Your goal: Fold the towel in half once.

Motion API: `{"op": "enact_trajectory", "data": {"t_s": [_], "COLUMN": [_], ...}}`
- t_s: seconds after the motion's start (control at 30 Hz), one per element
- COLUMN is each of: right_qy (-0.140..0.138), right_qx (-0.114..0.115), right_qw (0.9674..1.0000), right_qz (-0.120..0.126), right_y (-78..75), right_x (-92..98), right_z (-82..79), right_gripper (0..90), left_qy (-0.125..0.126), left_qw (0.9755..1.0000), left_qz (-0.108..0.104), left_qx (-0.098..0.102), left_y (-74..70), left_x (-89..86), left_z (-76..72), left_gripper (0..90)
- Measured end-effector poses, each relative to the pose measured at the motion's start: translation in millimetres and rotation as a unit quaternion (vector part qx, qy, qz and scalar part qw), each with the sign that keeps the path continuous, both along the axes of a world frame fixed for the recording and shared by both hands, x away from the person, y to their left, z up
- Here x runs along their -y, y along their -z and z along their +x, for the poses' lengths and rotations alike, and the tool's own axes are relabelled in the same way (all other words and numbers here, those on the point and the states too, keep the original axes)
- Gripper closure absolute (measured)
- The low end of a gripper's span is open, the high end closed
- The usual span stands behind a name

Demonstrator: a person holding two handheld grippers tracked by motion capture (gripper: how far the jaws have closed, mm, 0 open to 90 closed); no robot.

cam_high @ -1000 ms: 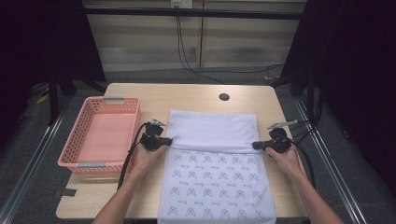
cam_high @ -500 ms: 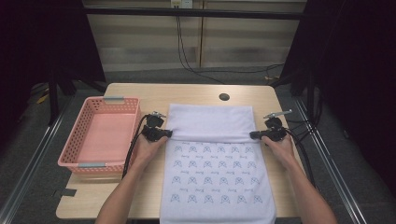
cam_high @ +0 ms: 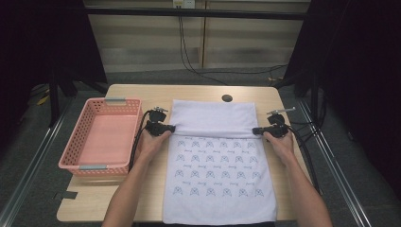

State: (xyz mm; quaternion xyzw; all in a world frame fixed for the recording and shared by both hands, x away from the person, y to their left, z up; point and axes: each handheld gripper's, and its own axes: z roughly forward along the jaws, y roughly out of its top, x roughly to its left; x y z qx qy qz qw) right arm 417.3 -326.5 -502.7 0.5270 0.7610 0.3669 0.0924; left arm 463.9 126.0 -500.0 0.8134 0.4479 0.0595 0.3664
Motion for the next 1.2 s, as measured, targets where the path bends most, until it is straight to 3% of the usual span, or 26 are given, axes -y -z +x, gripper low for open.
{"op": "enact_trajectory", "data": {"t_s": [0.07,0.13,0.2,0.27,0.3,0.33,0.4,0.47,0.5,0.57,0.6,0.63,0.7,0.73,0.8,0.83,0.87,0.97,1.1,1.13,1.17,1.2], "right_qy": [0.002,0.004,0.003,0.012,0.009,-0.001,-0.004,-0.005,-0.006,-0.008,-0.013,-0.013,-0.032,-0.032,-0.046,-0.052,-0.052,-0.072,-0.093,-0.095,-0.101,-0.101], "right_qx": [0.001,-0.001,-0.004,0.002,0.004,0.013,0.024,0.046,0.063,0.071,0.088,0.088,0.108,0.108,0.123,0.126,0.126,0.138,0.151,0.156,0.167,0.167], "right_qw": [1.0000,0.9999,1.0000,0.9990,0.9989,0.9987,0.9983,0.9968,0.9951,0.9945,0.9921,0.9921,0.9887,0.9887,0.9832,0.9825,0.9825,0.9789,0.9750,0.9744,0.9707,0.9707], "right_qz": [-0.004,-0.009,0.001,0.043,0.046,0.048,0.054,0.065,0.075,0.077,0.089,0.089,0.099,0.099,0.127,0.126,0.126,0.133,0.133,0.132,0.140,0.140], "right_y": [-0.4,-1.5,-3.0,-7.0,-9.6,-21.4,-28.8,-46.9,-60.8,-68.9,-85.1,-85.1,-105.5,-105.5,-116.0,-118.0,-118.0,-123.9,-136.1,-140.6,-148.7,-148.7], "right_x": [-1.3,-2.2,-0.9,4.6,5.8,7.0,8.6,12.8,16.9,19.1,23.6,23.6,26.9,26.9,29.3,29.2,29.2,31.2,30.9,31.1,32.4,32.4], "right_z": [2.2,4.7,6.3,6.9,7.1,6.2,5.4,2.8,0.1,-1.9,-6.9,-6.9,-16.1,-16.1,-30.8,-36.9,-36.9,-57.9,-82.4,-88.0,-98.0,-98.0], "right_gripper": [87.2,87.2,87.2,87.3,87.3,87.3,87.3,87.3,87.3,87.3,87.3,87.3,87.3,87.3,87.3,87.3,87.3,87.3,87.2,87.3,87.2,87.2], "left_qy": [-0.002,-0.006,-0.005,0.003,0.004,0.004,0.014,0.019,0.017,0.025,0.035,0.035,0.042,0.042,0.047,0.062,0.062,0.072,0.082,0.087,0.094,0.094], "left_qw": [1.0000,1.0000,1.0000,1.0000,1.0000,0.9999,0.9995,0.9982,0.9972,0.9951,0.9934,0.9934,0.9907,0.9907,0.9886,0.9862,0.9862,0.9818,0.9746,0.9738,0.9718,0.9718], "left_qz": [0.007,0.001,-0.001,-0.001,-0.008,-0.016,-0.021,-0.045,-0.058,-0.076,-0.079,-0.079,-0.081,-0.081,-0.085,-0.086,-0.086,-0.109,-0.135,-0.130,-0.129,-0.129], "left_qx": [0.003,0.000,-0.004,-0.005,-0.002,0.003,0.021,0.034,0.043,0.059,0.074,0.074,0.101,0.101,0.115,0.127,0.127,0.138,0.159,0.165,0.174,0.174], "left_y": [-0.8,-0.3,-0.5,-2.8,-6.4,-9.4,-24.0,-38.5,-47.3,-66.1,-81.2,-81.2,-104.5,-104.5,-113.2,-117.9,-117.9,-127.9,-148.9,-153.7,-161.0,-161.0], "left_x": [2.9,3.5,1.3,1.1,0.6,0.5,0.8,-2.7,-5.2,-11.4,-15.2,-15.2,-19.1,-19.1,-22.1,-25.3,-25.3,-33.4,-40.0,-40.3,-41.0,-41.0], "left_z": [2.7,4.2,4.3,1.1,-2.0,-4.3,-10.6,-15.3,-18.6,-25.7,-32.2,-32.2,-43.3,-43.3,-54.5,-68.3,-68.3,-86.7,-107.1,-111.6,-120.6,-120.6], "left_gripper": [87.7,87.7,87.8,87.7,87.8,87.7,87.8,87.7,87.7,87.7,87.7,87.7,87.7,87.7,87.7,87.7,87.7,87.7,87.7,87.7,87.7,87.7]}}
